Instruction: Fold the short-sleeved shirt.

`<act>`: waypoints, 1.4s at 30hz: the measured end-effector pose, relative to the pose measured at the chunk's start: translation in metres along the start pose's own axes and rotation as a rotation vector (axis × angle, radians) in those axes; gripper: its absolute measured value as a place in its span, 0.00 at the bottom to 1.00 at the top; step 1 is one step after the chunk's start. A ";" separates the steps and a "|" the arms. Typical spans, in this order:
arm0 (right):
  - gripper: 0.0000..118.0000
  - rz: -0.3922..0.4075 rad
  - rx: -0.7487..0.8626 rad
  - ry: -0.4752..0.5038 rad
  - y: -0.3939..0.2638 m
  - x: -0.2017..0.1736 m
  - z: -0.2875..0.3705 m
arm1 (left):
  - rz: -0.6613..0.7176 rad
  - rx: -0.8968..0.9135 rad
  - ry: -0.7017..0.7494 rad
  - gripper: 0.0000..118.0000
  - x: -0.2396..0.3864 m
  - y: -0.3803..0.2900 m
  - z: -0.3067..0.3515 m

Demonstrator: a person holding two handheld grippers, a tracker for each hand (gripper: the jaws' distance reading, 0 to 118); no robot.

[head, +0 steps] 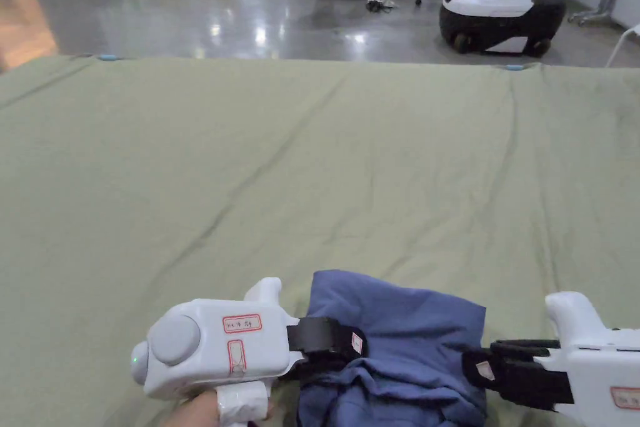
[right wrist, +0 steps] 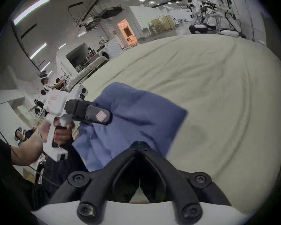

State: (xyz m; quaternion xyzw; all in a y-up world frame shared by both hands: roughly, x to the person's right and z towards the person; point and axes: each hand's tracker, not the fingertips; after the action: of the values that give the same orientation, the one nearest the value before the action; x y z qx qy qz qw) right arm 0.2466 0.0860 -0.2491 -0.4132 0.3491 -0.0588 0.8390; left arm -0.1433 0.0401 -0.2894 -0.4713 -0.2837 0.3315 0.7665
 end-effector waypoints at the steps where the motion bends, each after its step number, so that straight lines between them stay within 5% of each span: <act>1: 0.03 0.015 0.011 -0.014 0.001 -0.006 0.006 | 0.006 0.010 0.029 0.23 -0.003 0.008 0.015; 8: 0.03 0.064 0.067 -0.058 0.013 -0.043 0.035 | -0.045 0.068 0.298 0.23 -0.070 0.072 0.170; 13: 0.03 0.097 0.066 -0.110 0.022 -0.066 0.033 | 0.063 0.117 0.536 0.23 -0.161 0.102 0.293; 18: 0.03 0.073 0.050 -0.130 0.032 -0.075 0.023 | 0.198 0.175 0.607 0.23 -0.227 0.106 0.363; 21: 0.03 0.071 0.046 -0.137 0.036 -0.081 0.016 | 0.237 0.218 0.463 0.23 -0.245 0.094 0.363; 22: 0.03 0.067 0.043 -0.133 0.036 -0.083 0.015 | 0.227 0.250 0.453 0.27 -0.243 0.091 0.363; 23: 0.03 0.065 0.045 -0.130 0.036 -0.085 0.015 | 0.216 0.258 0.441 0.41 -0.241 0.090 0.366; 25: 0.03 0.069 0.041 -0.133 0.035 -0.089 0.016 | 0.197 0.297 0.456 0.90 -0.231 0.088 0.383; 29: 0.03 0.060 0.071 -0.132 0.028 -0.088 0.031 | 0.171 0.487 0.496 0.89 -0.177 0.066 0.430; 31: 0.03 0.038 0.101 -0.130 0.023 -0.087 0.041 | 0.081 0.568 0.653 0.82 -0.140 0.057 0.438; 32: 0.03 0.026 0.114 -0.135 0.021 -0.084 0.048 | 0.028 0.617 0.741 0.65 -0.118 0.051 0.436; 34: 0.03 0.004 0.143 -0.167 0.017 -0.085 0.060 | -0.119 0.752 0.757 0.12 -0.074 0.041 0.424; 42: 0.03 0.005 0.575 -0.466 0.067 -0.117 0.111 | -0.581 0.943 0.587 0.08 0.109 0.020 0.257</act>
State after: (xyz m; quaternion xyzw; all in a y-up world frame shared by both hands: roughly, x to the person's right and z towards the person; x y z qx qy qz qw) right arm 0.2171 0.2477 -0.1895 -0.1621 0.1189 -0.0565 0.9779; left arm -0.2722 0.2688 -0.1926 -0.0573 -0.0012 0.0558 0.9968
